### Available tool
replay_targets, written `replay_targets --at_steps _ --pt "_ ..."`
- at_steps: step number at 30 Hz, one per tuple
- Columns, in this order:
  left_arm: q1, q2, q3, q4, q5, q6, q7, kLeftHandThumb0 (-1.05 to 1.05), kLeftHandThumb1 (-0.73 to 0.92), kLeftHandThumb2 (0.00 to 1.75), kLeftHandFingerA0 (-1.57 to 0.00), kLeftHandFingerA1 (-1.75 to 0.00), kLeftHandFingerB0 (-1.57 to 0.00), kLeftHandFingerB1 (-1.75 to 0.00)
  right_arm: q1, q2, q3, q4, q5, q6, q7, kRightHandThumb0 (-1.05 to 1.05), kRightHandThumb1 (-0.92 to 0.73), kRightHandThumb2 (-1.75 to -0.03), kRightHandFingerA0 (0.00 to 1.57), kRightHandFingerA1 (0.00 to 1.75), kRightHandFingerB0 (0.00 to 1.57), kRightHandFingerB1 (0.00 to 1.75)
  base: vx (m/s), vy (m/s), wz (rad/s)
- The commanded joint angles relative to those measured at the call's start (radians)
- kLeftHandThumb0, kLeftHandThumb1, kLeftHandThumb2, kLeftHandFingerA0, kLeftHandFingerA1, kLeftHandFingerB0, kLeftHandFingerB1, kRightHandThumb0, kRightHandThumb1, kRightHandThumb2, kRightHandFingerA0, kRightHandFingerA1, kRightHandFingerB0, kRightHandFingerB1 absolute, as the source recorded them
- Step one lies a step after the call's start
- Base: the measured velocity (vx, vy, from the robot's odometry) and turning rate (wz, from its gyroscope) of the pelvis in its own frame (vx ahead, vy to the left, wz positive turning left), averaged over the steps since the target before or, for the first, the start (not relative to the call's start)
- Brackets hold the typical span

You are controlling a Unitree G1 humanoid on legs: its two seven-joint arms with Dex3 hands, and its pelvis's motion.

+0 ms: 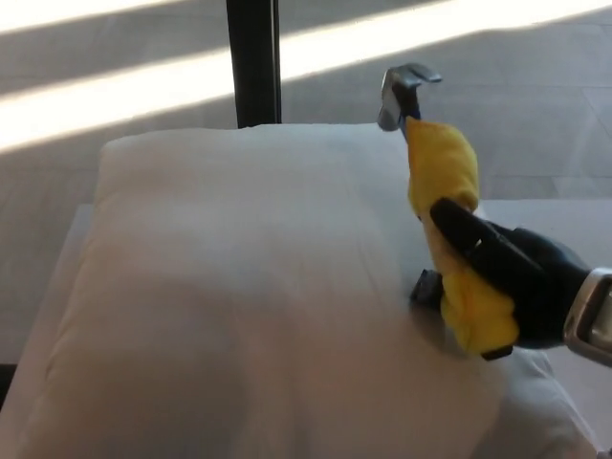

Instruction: A hammer is kept on the right hand side and a pillow is kept on the left hand side on the desk infront of the robot and the robot uses its right hand to pick up the hammer and makes a downward swinging motion to hit the pillow

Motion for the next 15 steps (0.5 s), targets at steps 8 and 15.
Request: replay_targets --at_steps 8,15 --pt "0.011 0.015 0.010 0.013 -0.012 -0.023 0.015 -0.56 0.70 0.61 -0.71 -0.50 -0.54 -0.45 -0.427 -0.205 -0.308 0.069 0.074 0.017 -0.052 -0.33 -0.80 -0.97 0.97 1.75 0.55 1.66 0.00 0.000 0.00" --pt "0.017 0.018 0.011 0.011 -0.013 -0.028 0.004 -0.58 0.71 0.61 -0.71 -0.50 -0.53 -0.45 -0.285 -0.435 -0.213 0.263 -0.085 -0.173 -0.042 -0.23 -0.84 -1.05 0.98 1.75 0.58 1.75 0.00 0.000 0.00"
